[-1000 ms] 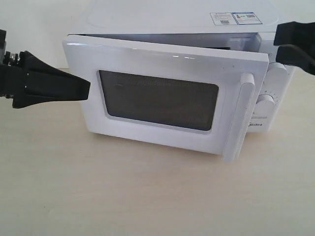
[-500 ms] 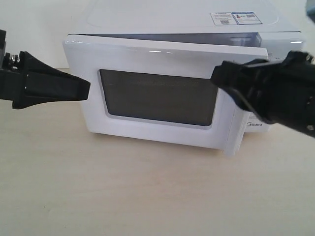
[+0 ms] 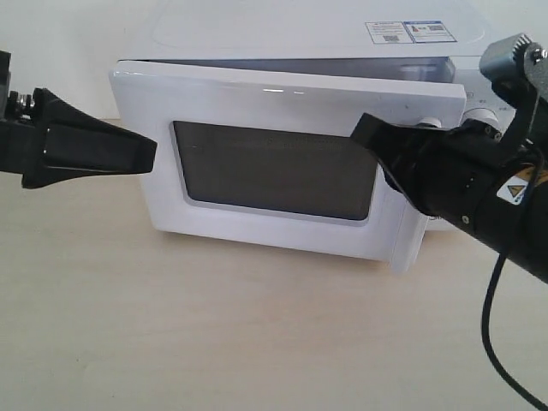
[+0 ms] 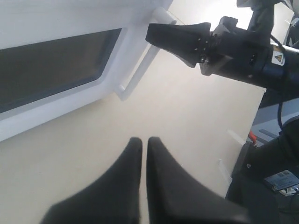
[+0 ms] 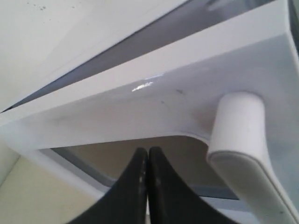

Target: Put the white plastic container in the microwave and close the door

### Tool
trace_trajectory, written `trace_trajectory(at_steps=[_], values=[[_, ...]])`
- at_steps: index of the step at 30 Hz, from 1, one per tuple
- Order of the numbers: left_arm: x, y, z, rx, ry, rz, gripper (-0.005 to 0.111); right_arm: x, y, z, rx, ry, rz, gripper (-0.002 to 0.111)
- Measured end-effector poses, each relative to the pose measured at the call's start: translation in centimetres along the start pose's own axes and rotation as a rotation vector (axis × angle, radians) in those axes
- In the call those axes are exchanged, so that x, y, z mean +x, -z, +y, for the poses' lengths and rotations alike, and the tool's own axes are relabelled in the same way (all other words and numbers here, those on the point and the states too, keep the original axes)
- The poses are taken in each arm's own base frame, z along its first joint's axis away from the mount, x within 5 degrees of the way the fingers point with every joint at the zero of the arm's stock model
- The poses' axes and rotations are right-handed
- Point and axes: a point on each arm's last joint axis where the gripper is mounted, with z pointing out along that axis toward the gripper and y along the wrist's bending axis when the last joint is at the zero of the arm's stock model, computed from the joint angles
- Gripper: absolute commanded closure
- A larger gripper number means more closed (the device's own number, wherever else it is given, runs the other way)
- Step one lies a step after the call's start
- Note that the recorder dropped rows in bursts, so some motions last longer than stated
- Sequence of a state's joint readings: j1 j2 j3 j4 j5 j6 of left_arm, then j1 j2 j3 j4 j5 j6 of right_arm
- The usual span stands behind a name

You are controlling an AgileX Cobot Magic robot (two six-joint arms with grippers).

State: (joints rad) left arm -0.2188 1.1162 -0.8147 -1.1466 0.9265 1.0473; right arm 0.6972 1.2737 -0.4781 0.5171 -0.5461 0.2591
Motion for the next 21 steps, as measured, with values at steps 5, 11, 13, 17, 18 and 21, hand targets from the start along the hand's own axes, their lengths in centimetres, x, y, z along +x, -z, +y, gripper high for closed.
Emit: trace_trajectory(at_steps=[5, 11, 13, 17, 18, 21], values=[[0.0, 0.0, 0.0, -0.001, 0.000, -0.001, 0.102, -0.8, -0.8, 0.2, 0.025, 0.001, -0.074, 0.108], [0.0, 0.0, 0.1, -0.007, 0.000, -0.004, 0.102, -2.4, -2.0, 1.1, 0.076, 0.026, -0.127, 0.108], [0.0, 0.0, 0.1, -0.008, 0.000, -0.005, 0.102, -2.2, -2.8, 1.2, 0.088, 0.044, -0.117, 0.108], [-0.1, 0.0, 0.1, -0.010, 0.000, -0.006, 0.102, -1.8, -3.4, 1.0, 0.109, 0.051, -0.104, 0.108], [-0.1, 0.0, 0.1, -0.010, 0.000, -0.006, 0.102, -1.8, -3.5, 1.0, 0.112, 0.052, -0.104, 0.108], [-0.1, 0.0, 0.1, -0.010, 0.000, -0.006, 0.102, -1.6, -3.6, 0.7, 0.137, 0.067, -0.100, 0.108]])
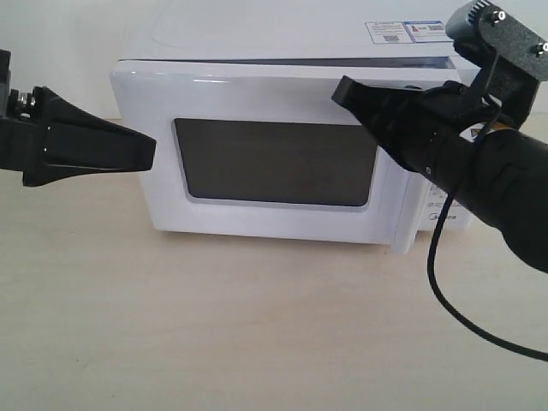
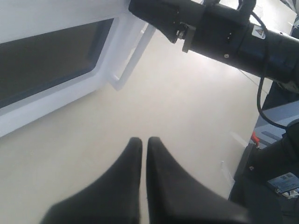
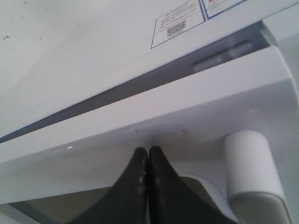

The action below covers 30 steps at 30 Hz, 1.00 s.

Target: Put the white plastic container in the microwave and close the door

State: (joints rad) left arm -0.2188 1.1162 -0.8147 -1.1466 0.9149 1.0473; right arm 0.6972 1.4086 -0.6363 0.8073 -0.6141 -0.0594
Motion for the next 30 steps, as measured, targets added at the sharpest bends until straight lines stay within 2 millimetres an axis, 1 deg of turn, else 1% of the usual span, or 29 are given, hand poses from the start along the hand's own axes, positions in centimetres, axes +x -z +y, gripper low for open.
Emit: trace_trajectory(at_steps=[4, 10, 19, 24, 30], values=[[0.0, 0.0, 0.0, 0.000, 0.000, 0.000, 0.102, -0.2, 0.0, -0.3, 0.037, 0.045, -0.026, 0.108], [0.0, 0.0, 0.0, 0.000, 0.000, 0.000, 0.102, -0.5, 0.0, -0.6, 0.069, 0.068, -0.057, 0.108], [0.0, 0.0, 0.0, 0.000, 0.000, 0.000, 0.102, -0.8, 0.0, -0.8, 0.093, 0.068, -0.089, 0.108], [0.0, 0.0, 0.0, 0.000, 0.000, 0.000, 0.102, -1.4, -0.4, -0.1, 0.084, 0.084, -0.098, 0.108], [0.0, 0.0, 0.0, 0.000, 0.000, 0.000, 0.102, -1.6, -1.5, 0.8, 0.086, 0.115, -0.079, 0.108]])
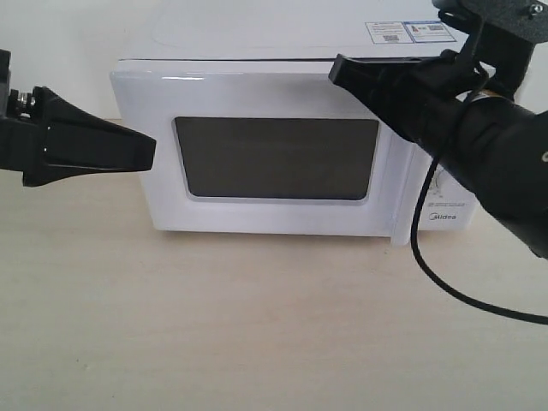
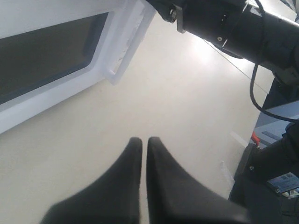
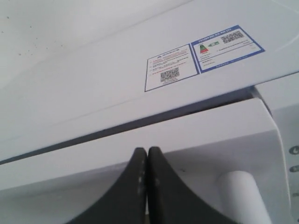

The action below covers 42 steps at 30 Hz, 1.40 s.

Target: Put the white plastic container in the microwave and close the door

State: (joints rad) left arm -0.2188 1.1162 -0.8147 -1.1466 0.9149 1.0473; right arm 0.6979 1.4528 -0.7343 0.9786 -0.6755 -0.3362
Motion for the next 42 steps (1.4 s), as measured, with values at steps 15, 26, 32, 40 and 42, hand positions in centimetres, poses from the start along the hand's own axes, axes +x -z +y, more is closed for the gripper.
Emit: trace_trajectory(at_steps=[15, 26, 32, 40, 42], values=[[0.0, 0.0, 0.0, 0.000, 0.000, 0.000, 0.102, 0.1, -0.1, 0.1, 0.018, 0.067, -0.006, 0.108], [0.0, 0.0, 0.0, 0.000, 0.000, 0.000, 0.102, -0.2, -0.9, -1.4, 0.076, 0.054, 0.014, 0.108], [0.0, 0.0, 0.0, 0.000, 0.000, 0.000, 0.102, -0.4, -0.7, -1.4, 0.063, 0.049, 0.029, 0.108], [0.0, 0.0, 0.0, 0.000, 0.000, 0.000, 0.102, -3.3, 2.0, -0.3, -0.072, 0.107, 0.035, 0.108], [0.0, 0.0, -0.1, 0.006, 0.000, 0.004, 0.102, -4.3, 3.3, 0.1, -0.134, 0.129, 0.046, 0.108]])
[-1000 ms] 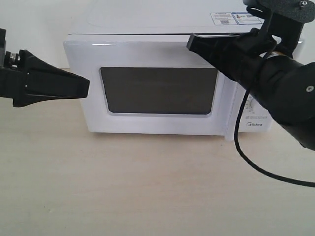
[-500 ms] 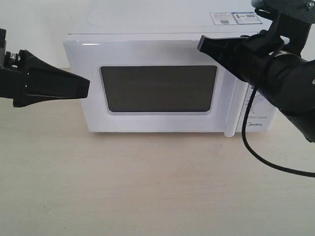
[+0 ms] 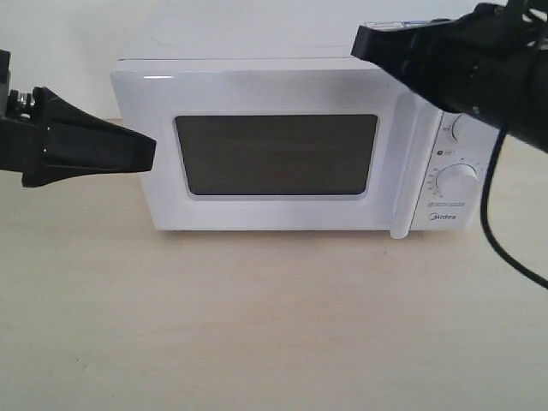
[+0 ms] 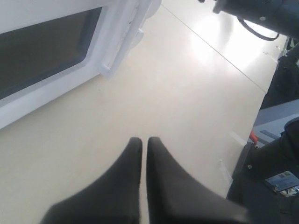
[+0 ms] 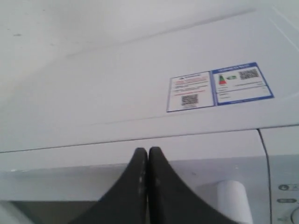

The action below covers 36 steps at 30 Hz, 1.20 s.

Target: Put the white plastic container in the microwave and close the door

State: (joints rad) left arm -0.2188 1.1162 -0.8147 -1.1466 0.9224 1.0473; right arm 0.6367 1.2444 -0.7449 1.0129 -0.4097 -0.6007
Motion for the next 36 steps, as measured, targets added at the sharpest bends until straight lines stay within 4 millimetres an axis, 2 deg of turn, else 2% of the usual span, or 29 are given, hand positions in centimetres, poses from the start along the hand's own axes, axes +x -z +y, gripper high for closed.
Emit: trace_trajectory(at_steps=[9, 15, 20, 29, 36], values=[[-0.1, 0.9, -1.5, 0.061, -0.012, -0.016, 0.102, -2.4, 6.2, 2.0, -0.329, 0.081, 0.090, 0.108], [-0.3, 2.7, -4.0, 0.132, -0.041, -0.076, 0.102, -3.7, 10.0, 2.4, -0.472, 0.093, 0.080, 0.108], [0.1, 4.7, -6.7, 0.197, -0.067, -0.109, 0.102, -4.4, 12.3, 2.4, -0.542, 0.102, 0.060, 0.108], [1.0, 9.0, -11.8, 0.271, -0.143, -0.277, 0.102, -4.8, 13.8, 2.4, -0.586, 0.107, 0.045, 0.108], [3.1, 12.1, -15.5, 0.279, -0.265, -0.381, 0.102, -4.8, 13.9, 2.4, -0.587, 0.108, 0.045, 0.108]])
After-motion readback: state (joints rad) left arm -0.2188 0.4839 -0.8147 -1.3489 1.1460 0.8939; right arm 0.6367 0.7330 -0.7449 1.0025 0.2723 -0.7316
